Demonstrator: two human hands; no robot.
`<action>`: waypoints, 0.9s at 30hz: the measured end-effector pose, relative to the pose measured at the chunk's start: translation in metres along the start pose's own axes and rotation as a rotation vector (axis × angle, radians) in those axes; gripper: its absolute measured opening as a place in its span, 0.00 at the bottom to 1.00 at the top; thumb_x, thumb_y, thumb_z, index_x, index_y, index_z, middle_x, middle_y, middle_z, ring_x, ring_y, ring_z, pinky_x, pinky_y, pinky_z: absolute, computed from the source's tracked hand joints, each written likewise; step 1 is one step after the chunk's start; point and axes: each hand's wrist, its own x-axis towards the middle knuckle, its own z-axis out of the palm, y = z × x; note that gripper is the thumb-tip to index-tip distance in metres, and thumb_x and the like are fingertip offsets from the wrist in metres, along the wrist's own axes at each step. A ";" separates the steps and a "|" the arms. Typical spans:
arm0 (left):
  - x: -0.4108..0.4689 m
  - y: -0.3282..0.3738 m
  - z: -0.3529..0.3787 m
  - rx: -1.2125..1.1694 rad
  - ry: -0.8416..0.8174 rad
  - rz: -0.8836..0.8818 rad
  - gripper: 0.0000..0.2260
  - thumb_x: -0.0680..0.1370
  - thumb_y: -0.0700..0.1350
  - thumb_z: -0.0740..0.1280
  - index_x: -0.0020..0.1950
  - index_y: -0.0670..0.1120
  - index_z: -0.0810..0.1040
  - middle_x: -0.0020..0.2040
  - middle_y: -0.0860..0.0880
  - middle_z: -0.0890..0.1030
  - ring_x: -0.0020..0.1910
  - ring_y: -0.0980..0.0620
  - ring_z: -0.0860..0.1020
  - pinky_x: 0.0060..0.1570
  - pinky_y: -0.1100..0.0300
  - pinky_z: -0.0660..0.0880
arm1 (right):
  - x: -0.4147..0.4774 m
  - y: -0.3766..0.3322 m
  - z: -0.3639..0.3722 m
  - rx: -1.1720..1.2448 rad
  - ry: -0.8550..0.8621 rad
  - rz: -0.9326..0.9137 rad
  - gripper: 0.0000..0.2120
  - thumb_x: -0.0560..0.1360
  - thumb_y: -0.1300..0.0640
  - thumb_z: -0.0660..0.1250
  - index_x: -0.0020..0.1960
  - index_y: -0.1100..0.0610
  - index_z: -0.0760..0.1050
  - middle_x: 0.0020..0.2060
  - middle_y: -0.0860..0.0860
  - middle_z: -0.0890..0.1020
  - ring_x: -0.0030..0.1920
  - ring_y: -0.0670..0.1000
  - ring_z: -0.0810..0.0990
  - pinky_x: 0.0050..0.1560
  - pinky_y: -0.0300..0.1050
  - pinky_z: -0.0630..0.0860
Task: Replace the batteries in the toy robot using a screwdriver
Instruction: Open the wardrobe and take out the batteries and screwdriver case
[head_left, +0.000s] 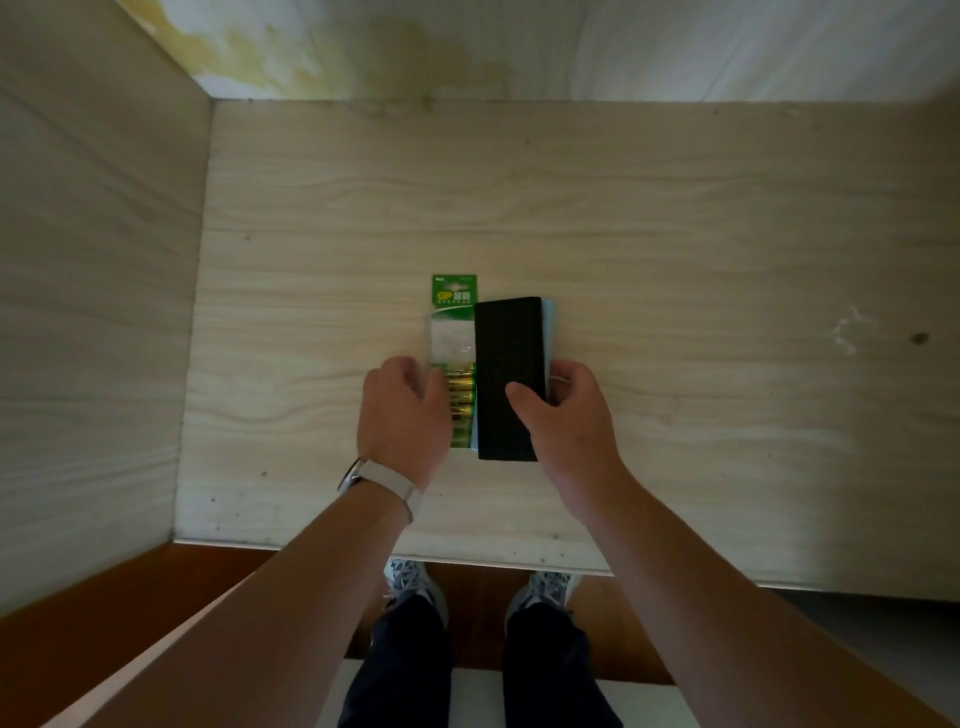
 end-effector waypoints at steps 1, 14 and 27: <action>-0.001 0.001 0.000 0.019 0.003 -0.012 0.11 0.80 0.54 0.62 0.49 0.46 0.76 0.47 0.45 0.78 0.40 0.49 0.75 0.34 0.59 0.65 | 0.001 0.001 0.002 -0.003 0.000 0.002 0.14 0.74 0.56 0.72 0.53 0.46 0.69 0.49 0.49 0.82 0.46 0.49 0.84 0.46 0.49 0.83; 0.000 -0.003 0.013 -0.106 -0.008 -0.024 0.13 0.78 0.52 0.67 0.58 0.46 0.79 0.51 0.45 0.80 0.45 0.48 0.80 0.42 0.56 0.76 | 0.006 0.005 0.005 0.010 -0.006 0.052 0.14 0.76 0.56 0.70 0.59 0.48 0.71 0.51 0.48 0.82 0.48 0.48 0.84 0.46 0.46 0.83; -0.013 0.014 0.016 -0.209 0.017 0.058 0.02 0.82 0.46 0.64 0.51 0.49 0.72 0.37 0.57 0.75 0.34 0.62 0.73 0.29 0.71 0.67 | 0.009 0.008 0.004 0.001 -0.007 0.054 0.16 0.75 0.57 0.71 0.61 0.52 0.73 0.51 0.50 0.83 0.47 0.48 0.85 0.47 0.47 0.83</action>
